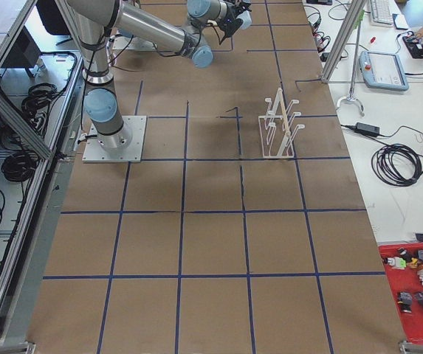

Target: Transfer IKEA cup to right arm and place on rack

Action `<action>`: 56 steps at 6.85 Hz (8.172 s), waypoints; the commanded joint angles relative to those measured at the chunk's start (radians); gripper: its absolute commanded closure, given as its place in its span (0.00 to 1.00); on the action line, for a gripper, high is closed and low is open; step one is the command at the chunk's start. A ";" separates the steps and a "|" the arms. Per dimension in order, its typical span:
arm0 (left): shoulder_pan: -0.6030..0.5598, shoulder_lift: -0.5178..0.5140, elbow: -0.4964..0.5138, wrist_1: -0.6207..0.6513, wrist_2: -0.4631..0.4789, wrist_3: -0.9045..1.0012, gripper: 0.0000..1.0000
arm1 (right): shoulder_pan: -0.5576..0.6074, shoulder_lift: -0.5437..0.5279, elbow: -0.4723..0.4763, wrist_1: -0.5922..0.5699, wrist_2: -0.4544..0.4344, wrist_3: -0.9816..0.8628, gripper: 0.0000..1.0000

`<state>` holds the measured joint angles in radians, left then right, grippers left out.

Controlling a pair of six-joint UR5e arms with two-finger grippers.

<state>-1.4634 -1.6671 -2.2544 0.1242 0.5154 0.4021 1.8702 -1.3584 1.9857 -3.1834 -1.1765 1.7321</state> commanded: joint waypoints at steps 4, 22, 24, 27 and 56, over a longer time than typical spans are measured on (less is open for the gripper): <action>0.000 0.007 -0.001 0.000 0.000 0.000 1.00 | 0.001 0.004 -0.002 0.000 0.009 -0.002 0.43; -0.078 0.029 0.521 -1.221 1.065 -0.329 0.01 | -0.390 0.170 -0.108 -0.259 -0.242 -1.505 0.80; -0.078 0.070 0.684 -1.658 1.062 -0.406 0.01 | -0.402 0.254 -0.136 -0.351 -0.244 -1.662 0.79; -0.075 0.119 0.682 -1.729 1.046 -0.447 0.01 | -0.448 0.321 -0.137 -0.362 -0.229 -1.732 0.79; 0.347 0.118 0.426 -1.513 1.121 0.156 1.00 | -0.269 -0.180 0.160 -0.340 0.017 -0.527 0.00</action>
<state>-1.0566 -1.5479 -1.9637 -1.2646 1.6399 0.5648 1.5847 -1.5372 2.1357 -3.5223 -1.1599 1.0029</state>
